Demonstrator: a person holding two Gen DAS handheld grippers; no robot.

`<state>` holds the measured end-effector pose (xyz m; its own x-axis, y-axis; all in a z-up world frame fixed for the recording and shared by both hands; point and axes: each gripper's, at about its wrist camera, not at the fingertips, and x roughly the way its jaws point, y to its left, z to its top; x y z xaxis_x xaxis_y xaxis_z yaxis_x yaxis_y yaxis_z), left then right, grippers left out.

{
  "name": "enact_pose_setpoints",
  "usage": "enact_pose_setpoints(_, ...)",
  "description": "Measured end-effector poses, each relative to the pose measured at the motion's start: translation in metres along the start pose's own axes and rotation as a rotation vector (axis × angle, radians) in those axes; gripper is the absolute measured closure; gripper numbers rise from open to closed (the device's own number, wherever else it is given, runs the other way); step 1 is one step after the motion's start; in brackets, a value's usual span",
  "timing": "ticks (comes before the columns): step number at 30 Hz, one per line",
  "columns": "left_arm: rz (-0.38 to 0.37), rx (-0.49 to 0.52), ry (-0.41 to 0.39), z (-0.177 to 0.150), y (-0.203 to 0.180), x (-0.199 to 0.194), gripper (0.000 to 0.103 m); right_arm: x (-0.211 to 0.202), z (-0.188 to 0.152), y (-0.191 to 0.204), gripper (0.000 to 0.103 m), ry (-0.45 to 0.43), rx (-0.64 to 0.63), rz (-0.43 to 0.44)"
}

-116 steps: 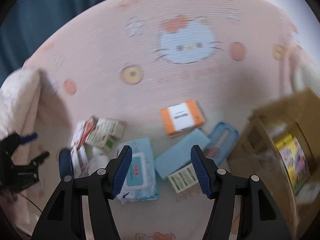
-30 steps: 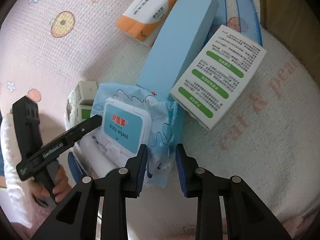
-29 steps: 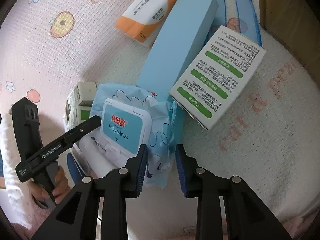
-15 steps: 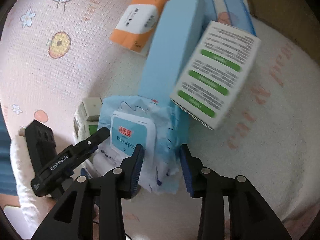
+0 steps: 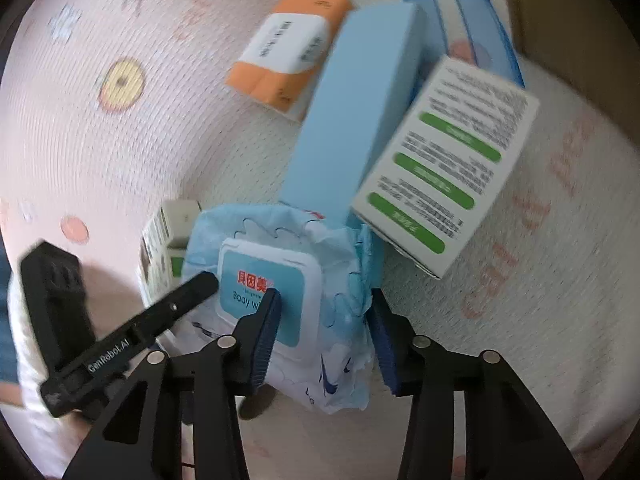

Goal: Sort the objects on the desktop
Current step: 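Close the right gripper on the baby wipes pack and lift it, then carry the baby wipes pack with the right gripper over the cardboard box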

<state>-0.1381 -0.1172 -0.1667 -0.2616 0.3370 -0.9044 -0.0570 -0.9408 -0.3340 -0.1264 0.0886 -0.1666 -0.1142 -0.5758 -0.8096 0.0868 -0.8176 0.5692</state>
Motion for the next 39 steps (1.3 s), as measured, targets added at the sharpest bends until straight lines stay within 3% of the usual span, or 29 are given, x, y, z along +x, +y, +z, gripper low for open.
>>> enact_pose_setpoints(2, 0.023, 0.023, -0.012, -0.002, -0.008, -0.003, 0.075, -0.004, -0.001, 0.001, 0.064, -0.009, -0.004, 0.002)
enact_pose_setpoints(3, 0.038, 0.032, -0.016, -0.003, -0.009, -0.006, 0.083, -0.005, -0.002, 0.001, 0.064, -0.010, -0.002, 0.003)
enact_pose_setpoints(10, 0.051, 0.064, -0.111, 0.001, -0.027, -0.045, 0.083, -0.042, -0.008, 0.024, 0.065, -0.107, -0.075, 0.000)
enact_pose_setpoints(16, -0.031, 0.072, -0.210, 0.015, -0.055, -0.087, 0.083, -0.093, -0.008, 0.048, 0.065, -0.265, -0.170, -0.006)
enact_pose_setpoints(22, -0.105, 0.163, -0.306, 0.038, -0.108, -0.116, 0.083, -0.151, 0.009, 0.060, 0.065, -0.422, -0.193, -0.047)
enact_pose_setpoints(29, -0.183, 0.294, -0.348, 0.062, -0.181, -0.133, 0.083, -0.230, 0.021, 0.042, 0.065, -0.583, -0.159, -0.115)
enact_pose_setpoints(39, -0.264, 0.419, -0.316, 0.093, -0.278, -0.116, 0.083, -0.308, 0.044, -0.010, 0.065, -0.678, -0.064, -0.165)
